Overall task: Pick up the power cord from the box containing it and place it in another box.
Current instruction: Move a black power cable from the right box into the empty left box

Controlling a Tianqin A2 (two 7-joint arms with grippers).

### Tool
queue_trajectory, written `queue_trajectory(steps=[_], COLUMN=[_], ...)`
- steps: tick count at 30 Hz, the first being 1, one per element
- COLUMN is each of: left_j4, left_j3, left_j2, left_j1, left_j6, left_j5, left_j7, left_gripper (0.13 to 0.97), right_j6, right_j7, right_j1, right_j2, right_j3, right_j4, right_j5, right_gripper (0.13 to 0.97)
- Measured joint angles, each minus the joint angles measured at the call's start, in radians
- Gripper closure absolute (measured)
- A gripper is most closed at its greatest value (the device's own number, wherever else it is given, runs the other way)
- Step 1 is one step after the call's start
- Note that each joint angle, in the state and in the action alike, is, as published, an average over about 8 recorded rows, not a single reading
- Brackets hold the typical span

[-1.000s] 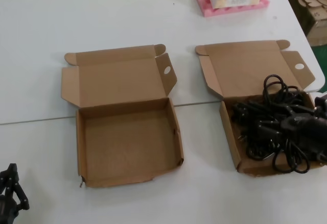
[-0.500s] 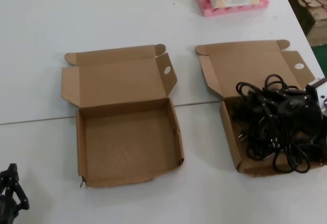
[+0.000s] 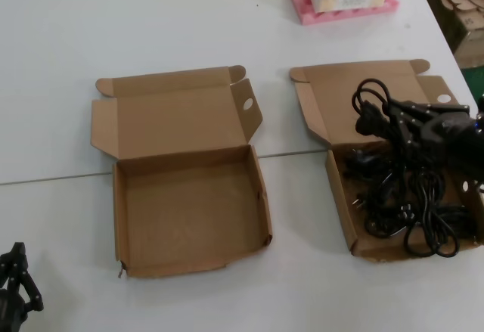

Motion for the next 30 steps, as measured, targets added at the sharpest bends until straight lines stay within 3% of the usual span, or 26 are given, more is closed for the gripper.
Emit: queue_trajectory(steps=[9,14,19,30], left_j4=[0.0,0.0,0.0,0.0], left_j3=[0.0,0.0,0.0,0.0], left_j2=[0.0,0.0,0.0,0.0], left_j1=[0.0,0.0,0.0,0.0], left_j6=[0.0,0.0,0.0,0.0], left_j5=[0.0,0.0,0.0,0.0], left_j7=[0.0,0.0,0.0,0.0], left_gripper=[0.934,0.934,0.934,0.934], right_j6=[-0.192,-0.267,-0.239,0.053], right_j7=[0.0,0.0,0.0,0.0], right_j1=[-0.063,-0.059,-0.026,0.139], right_j2=[-0.128,-0.23,-0.298,-0.335], right_j3=[0.24,0.254,0.12,-0.367], right_j4=[0.168,0.245,0.243,0.036], right_j5=[0.015,0.014,-0.007,-0.077], right_gripper=[0.927,0.928,0.929,0.929])
